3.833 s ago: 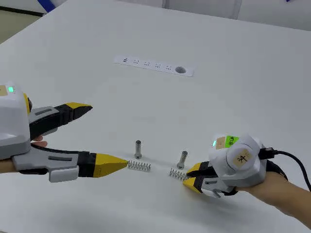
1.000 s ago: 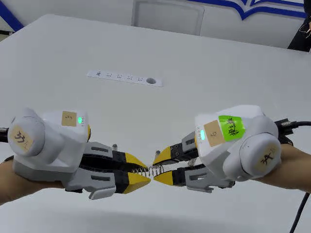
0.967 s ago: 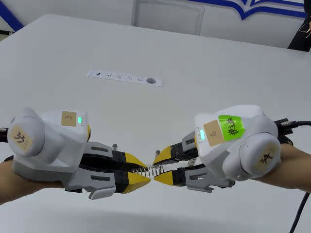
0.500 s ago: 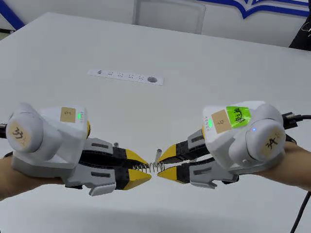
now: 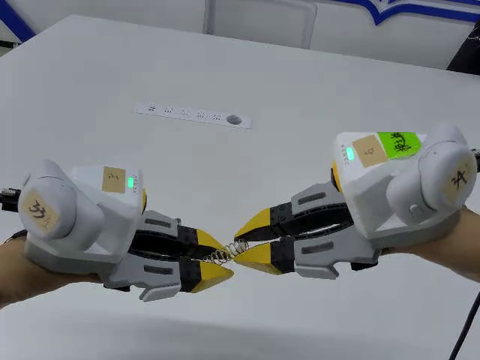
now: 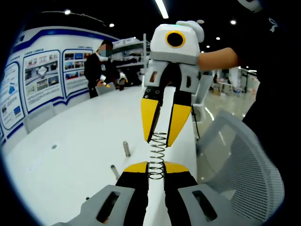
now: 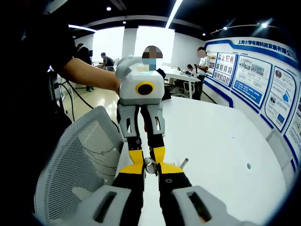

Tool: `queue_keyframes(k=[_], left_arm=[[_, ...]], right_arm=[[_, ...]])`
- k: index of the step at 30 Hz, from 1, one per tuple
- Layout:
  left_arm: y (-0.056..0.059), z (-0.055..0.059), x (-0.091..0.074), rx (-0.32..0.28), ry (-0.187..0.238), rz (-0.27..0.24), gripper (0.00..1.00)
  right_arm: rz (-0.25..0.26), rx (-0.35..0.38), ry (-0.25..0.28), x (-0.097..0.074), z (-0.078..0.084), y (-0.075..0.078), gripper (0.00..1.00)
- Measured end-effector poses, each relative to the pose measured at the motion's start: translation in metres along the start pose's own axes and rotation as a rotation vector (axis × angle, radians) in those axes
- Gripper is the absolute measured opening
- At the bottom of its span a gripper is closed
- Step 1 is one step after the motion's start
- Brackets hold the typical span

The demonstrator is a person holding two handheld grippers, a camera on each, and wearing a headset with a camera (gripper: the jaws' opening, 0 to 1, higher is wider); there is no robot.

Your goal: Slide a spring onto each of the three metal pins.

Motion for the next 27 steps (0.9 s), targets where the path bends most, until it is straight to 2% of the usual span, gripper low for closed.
queue_keyframes(k=[4,6,11,14,16,20,23,27], left_arm=[[0.000,0.001,0.001,0.007,0.002,-0.010,0.11],[0.001,0.000,0.002,0.013,0.006,-0.006,0.11],[0.001,0.002,0.002,0.010,0.004,-0.011,0.11],[0.002,0.002,0.002,0.014,0.002,-0.003,0.11],[0.001,0.002,0.002,0.007,0.005,-0.007,0.11],[0.000,0.000,0.002,-0.003,0.015,-0.008,0.11],[0.001,0.000,0.001,-0.064,0.020,0.014,0.11],[0.002,0.001,-0.001,-0.079,0.028,0.017,0.12]], right_arm=[[0.006,0.037,0.027,0.005,-0.003,0.001,0.12],[0.003,0.116,0.072,0.008,-0.005,0.001,0.11],[0.007,0.147,0.079,0.013,-0.003,0.001,0.11],[0.004,0.141,0.076,0.014,-0.005,-0.001,0.11],[0.025,0.111,0.070,0.015,-0.007,-0.002,0.11],[0.037,0.129,0.078,0.014,-0.008,0.000,0.11],[0.035,0.124,0.072,0.013,-0.009,-0.002,0.10],[0.026,0.117,0.067,0.013,-0.011,-0.003,0.10]])
Point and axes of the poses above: the centre of the closed fingertips' face, and the gripper's own axes: x roughly forward along the fingers, y roughly to its right, z roughly out of its underside, the point moved 10 cm from there along -x, roughly backward along the fingers, and after that the axes turned 7 degrees about -x, right-handed, at the moved point
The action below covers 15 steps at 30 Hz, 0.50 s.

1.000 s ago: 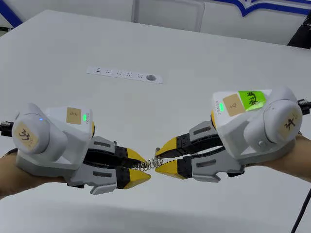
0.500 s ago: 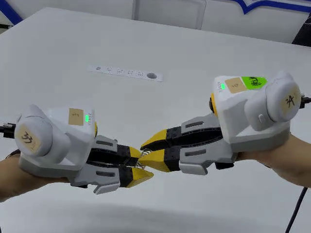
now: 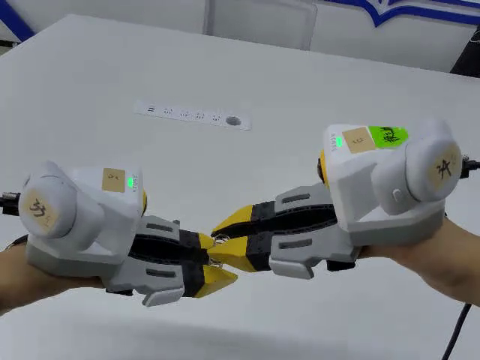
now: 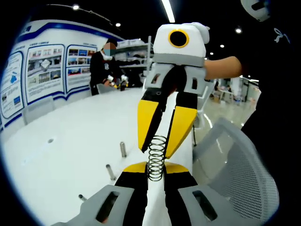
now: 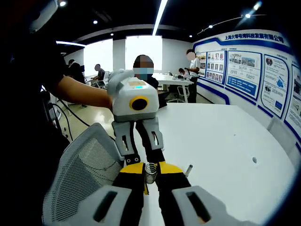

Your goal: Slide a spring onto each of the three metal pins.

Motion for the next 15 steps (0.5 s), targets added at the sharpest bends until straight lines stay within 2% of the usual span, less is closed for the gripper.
queue_keyframes(k=[5,9,15], left_arm=[[-0.004,0.002,-0.003,-0.028,0.018,-0.017,0.16],[-0.009,0.005,-0.007,-0.027,0.017,-0.047,0.30],[-0.014,0.010,-0.017,-0.053,0.014,-0.076,0.39]], right_arm=[[0.004,-0.008,-0.009,0.002,0.001,0.001,0.10],[0.017,-0.005,0.000,0.002,0.000,0.006,0.10],[0.063,0.008,0.011,-0.002,0.000,0.020,0.10]])
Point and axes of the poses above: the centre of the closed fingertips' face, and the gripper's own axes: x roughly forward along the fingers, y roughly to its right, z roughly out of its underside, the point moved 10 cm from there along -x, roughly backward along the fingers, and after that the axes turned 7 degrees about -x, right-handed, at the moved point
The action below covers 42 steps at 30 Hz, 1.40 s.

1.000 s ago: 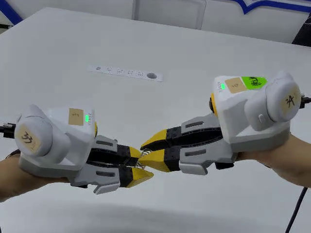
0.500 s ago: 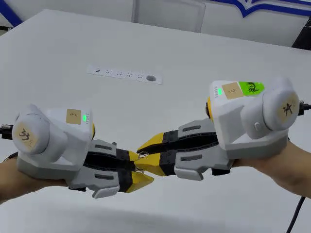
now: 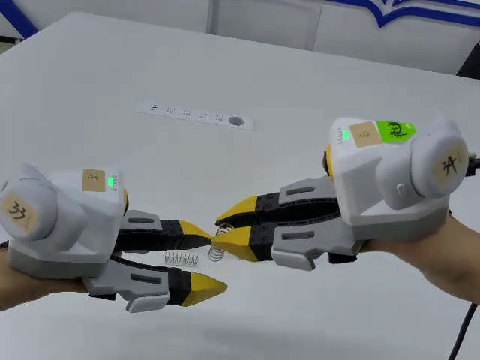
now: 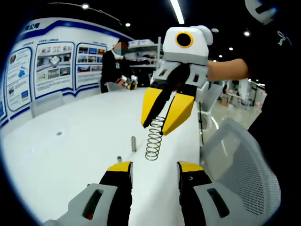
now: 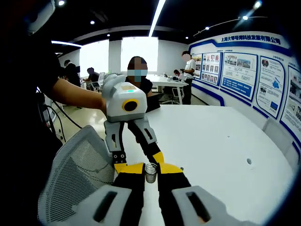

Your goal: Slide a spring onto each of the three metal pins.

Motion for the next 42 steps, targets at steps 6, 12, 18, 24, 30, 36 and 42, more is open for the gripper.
queue_keyframes(k=[6,12,18,24,30,36,42], left_arm=[[-0.007,-0.001,-0.016,-0.028,0.042,-0.042,0.52],[-0.018,0.002,-0.033,-0.021,0.048,-0.109,0.67],[-0.028,0.005,-0.049,-0.038,0.067,-0.168,0.80],[-0.037,0.009,-0.058,-0.054,0.070,-0.203,0.88],[-0.044,0.010,-0.058,-0.061,0.079,-0.242,0.97],[-0.048,0.008,-0.060,-0.075,0.112,-0.268,1.00],[-0.049,0.011,-0.061,-0.091,0.115,-0.280,1.00]], right_arm=[[0.054,0.014,-0.025,-0.001,0.008,0.015,0.11],[0.135,0.065,-0.037,0.003,0.020,0.031,0.11],[0.214,0.103,-0.086,0.010,0.038,0.049,0.11],[0.261,0.148,-0.133,0.019,0.057,0.057,0.11],[0.266,0.164,-0.165,0.024,0.070,0.058,0.11],[0.261,0.185,-0.191,0.027,0.079,0.062,0.11],[0.260,0.200,-0.201,0.030,0.085,0.065,0.11]])
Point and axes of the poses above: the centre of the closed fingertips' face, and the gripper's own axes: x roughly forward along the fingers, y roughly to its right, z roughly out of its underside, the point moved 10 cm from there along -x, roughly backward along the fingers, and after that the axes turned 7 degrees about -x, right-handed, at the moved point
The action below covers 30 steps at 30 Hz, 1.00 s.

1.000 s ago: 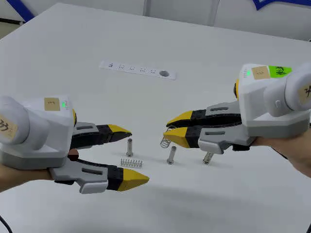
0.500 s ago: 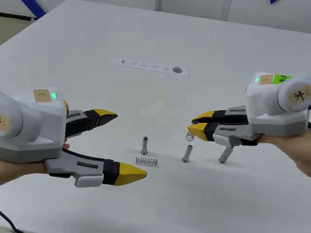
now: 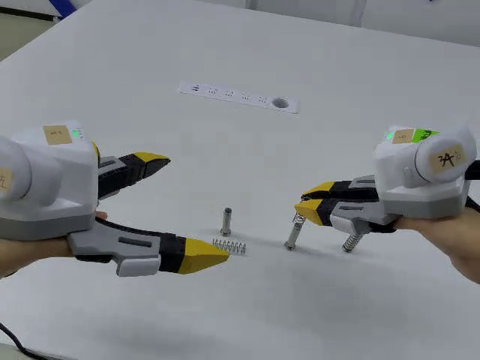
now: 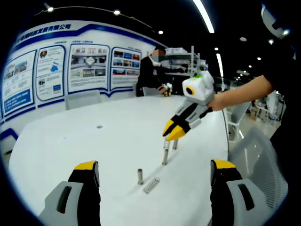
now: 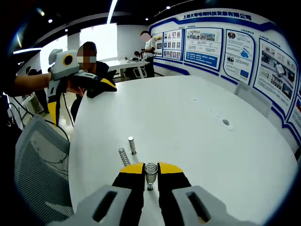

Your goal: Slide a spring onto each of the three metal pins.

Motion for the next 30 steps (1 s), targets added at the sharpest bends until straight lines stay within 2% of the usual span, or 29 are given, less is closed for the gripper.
queue_keyframes(k=[13,23,30], left_arm=[[0.000,0.005,0.000,-0.016,-0.006,0.001,1.00],[0.000,0.006,0.003,-0.022,-0.004,0.006,1.00],[-0.001,0.007,0.001,-0.024,-0.012,0.004,1.00]], right_arm=[[-0.006,0.053,-0.007,0.003,0.002,0.004,0.11],[-0.012,0.073,-0.043,0.004,0.007,0.001,0.11],[-0.015,0.047,-0.069,0.016,0.015,-0.003,0.11]])
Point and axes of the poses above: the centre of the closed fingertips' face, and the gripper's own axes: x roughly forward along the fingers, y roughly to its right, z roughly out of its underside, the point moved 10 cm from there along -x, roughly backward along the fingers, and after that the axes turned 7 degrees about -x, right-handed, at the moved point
